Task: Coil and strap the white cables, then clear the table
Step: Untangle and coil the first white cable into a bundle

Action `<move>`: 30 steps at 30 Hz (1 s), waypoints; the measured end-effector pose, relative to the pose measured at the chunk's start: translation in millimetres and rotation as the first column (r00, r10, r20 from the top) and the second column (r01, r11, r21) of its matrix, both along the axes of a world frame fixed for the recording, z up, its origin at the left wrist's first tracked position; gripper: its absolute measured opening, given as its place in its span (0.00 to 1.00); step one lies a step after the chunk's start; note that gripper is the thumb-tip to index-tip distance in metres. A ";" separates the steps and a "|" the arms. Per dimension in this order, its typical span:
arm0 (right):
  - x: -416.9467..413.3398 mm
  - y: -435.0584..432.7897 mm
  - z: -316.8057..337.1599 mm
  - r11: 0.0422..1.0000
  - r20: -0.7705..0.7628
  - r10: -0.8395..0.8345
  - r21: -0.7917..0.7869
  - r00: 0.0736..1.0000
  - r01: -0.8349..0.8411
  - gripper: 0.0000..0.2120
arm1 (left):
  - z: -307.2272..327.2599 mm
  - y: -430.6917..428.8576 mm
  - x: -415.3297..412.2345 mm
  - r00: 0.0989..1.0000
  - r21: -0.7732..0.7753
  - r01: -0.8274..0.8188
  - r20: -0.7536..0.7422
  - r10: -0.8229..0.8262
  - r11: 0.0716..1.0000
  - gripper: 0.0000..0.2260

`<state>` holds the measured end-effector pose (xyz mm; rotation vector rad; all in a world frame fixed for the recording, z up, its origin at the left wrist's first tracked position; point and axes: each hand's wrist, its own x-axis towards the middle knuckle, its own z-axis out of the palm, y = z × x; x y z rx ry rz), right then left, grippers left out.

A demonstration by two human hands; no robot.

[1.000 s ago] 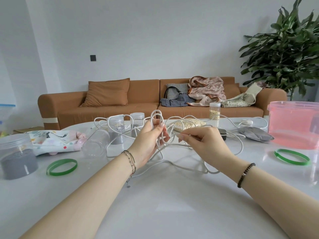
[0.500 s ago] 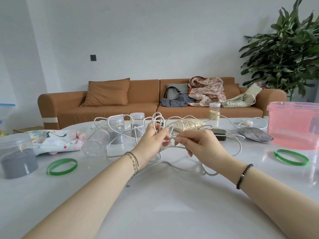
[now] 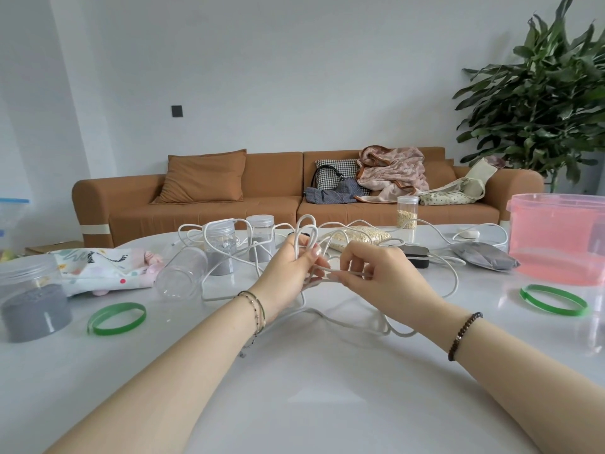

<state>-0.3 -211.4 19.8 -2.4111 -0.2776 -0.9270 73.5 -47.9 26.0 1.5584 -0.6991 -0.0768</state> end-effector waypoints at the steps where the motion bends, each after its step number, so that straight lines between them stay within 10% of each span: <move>1: 0.4 -0.6 0.3 0.999 -0.011 -0.031 -0.013 0.999 0.031 0.11 | 0.0 1.0 1.7 0.999 -0.029 -0.016 -0.028 0.015 0.999 0.05; 13: 1.0 -7.0 11.0 0.939 0.020 -0.020 0.344 1.000 0.012 0.05 | 26.2 24.1 24.0 0.860 -0.609 -0.283 -0.503 -0.086 0.741 0.10; 20: 0.1 -12.8 13.0 0.905 0.196 -0.133 0.425 0.972 0.038 0.08 | 28.9 19.3 -3.2 0.735 -0.497 0.151 -0.522 -0.433 0.855 0.08; 30: -3.7 -13.4 17.0 0.933 0.351 -0.189 0.356 0.917 0.056 0.08 | 23.1 14.1 -21.8 0.697 -0.106 0.442 -0.585 -0.415 0.891 0.09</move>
